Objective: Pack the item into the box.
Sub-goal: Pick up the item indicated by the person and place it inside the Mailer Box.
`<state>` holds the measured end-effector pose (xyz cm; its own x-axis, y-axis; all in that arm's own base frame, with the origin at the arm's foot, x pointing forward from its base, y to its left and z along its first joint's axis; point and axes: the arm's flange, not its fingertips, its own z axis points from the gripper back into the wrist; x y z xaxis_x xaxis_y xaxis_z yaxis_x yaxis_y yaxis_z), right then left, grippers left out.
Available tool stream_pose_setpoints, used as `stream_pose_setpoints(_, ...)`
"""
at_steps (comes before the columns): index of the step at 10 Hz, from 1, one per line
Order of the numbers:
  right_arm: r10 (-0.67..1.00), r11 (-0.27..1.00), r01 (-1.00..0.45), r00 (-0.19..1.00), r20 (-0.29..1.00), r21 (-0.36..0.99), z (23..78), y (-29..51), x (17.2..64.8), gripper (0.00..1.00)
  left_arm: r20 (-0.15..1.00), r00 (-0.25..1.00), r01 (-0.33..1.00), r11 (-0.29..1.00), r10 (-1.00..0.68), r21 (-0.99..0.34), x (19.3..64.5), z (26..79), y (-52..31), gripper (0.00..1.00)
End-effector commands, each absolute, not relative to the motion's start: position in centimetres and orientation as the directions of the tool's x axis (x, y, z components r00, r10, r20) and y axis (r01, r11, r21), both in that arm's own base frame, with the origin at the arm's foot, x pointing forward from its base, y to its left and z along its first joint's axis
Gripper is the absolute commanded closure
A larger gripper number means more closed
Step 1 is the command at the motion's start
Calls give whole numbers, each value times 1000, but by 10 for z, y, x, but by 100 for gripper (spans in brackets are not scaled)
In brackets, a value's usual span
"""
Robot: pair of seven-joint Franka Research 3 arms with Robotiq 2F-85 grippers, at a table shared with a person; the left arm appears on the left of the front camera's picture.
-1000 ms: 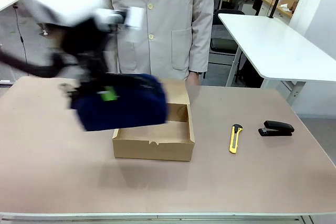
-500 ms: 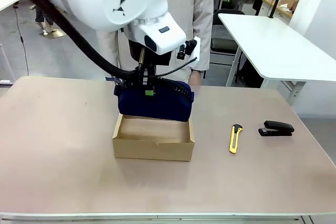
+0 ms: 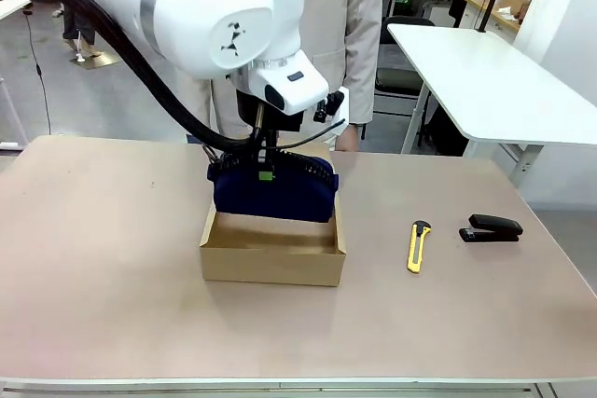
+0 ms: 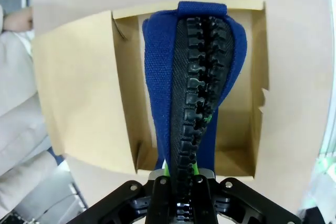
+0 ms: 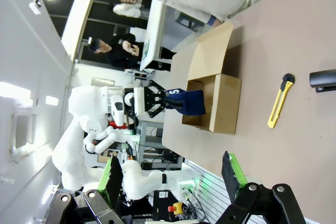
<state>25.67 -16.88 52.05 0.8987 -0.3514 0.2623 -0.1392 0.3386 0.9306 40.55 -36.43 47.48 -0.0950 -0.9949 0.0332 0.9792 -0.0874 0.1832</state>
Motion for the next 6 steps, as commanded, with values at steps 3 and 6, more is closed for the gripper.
stream_pose_setpoints(3, -350, 331, -171, 891, 289, 928, 522, -169, 260, 0, 30, -82, 973, -73, -996, 218, 427, 439, -379, 92)
stream_pose_setpoints(6, -350, 331, -171, 891, 289, 928, 522, -169, 260, 0, -27, -53, 982, -57, -998, 178, 428, 422, -380, 92)
